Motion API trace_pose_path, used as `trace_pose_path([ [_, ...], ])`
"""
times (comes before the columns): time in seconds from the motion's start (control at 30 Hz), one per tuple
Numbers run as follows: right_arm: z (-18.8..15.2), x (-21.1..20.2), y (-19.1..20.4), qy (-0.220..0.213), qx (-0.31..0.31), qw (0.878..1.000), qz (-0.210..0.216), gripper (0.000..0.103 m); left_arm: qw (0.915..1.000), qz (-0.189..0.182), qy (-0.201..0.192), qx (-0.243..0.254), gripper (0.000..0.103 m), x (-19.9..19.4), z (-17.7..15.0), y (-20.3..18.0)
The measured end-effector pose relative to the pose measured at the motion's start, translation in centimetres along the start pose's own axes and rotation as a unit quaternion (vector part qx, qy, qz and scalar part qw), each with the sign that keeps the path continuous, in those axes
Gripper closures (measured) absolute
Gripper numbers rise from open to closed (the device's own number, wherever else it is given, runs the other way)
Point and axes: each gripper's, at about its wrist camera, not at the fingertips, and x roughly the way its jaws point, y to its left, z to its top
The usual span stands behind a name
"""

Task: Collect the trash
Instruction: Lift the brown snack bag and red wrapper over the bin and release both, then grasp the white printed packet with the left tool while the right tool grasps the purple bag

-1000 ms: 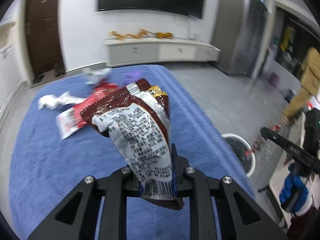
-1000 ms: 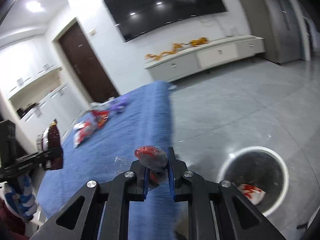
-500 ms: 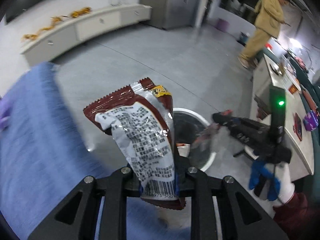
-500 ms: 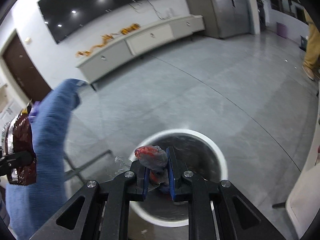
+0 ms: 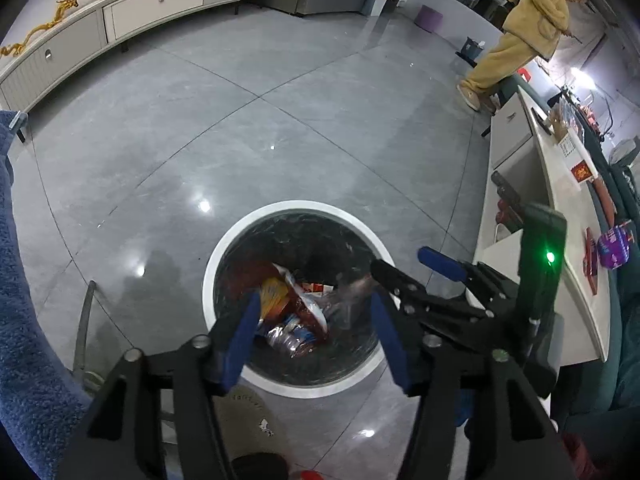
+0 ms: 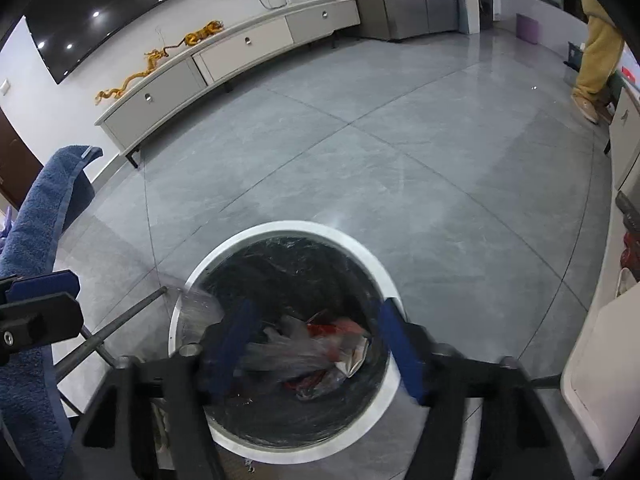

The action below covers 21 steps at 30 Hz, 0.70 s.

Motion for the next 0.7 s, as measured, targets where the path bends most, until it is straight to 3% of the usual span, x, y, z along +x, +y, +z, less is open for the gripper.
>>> trace_pose_path([
  [0.13,0.2,-0.4,-0.2,-0.002,0.003,1.0,-0.003,0.037,0.9999,-0.006,-0.012,-0.008,0.046,-1.0,0.1,0.1],
  [0.27,0.9,-2.3,0.4,-0.022,0.006,1.0,0.008,0.037,0.9974,0.008,-0.071,-0.012,0.046,-4.0,-0.2,-0.1],
  [0.37,1.4,-4.7,1.7,-0.045,-0.004,0.999,0.021,0.037,0.9917,0.029,-0.124,-0.016,0.046,-7.9,-1.1,0.4],
  [0.53,1.9,-8.6,4.7,-0.083,-0.029,0.995,0.046,0.037,0.9853,0.055,-0.16,-0.019,0.046,-13.4,-3.0,1.7],
  [0.7,2.3,-12.9,9.4,-0.12,-0.07,0.987,0.083,0.037,0.9712,0.102,-0.212,-0.035,0.046,-19.5,-6.5,4.1],
])
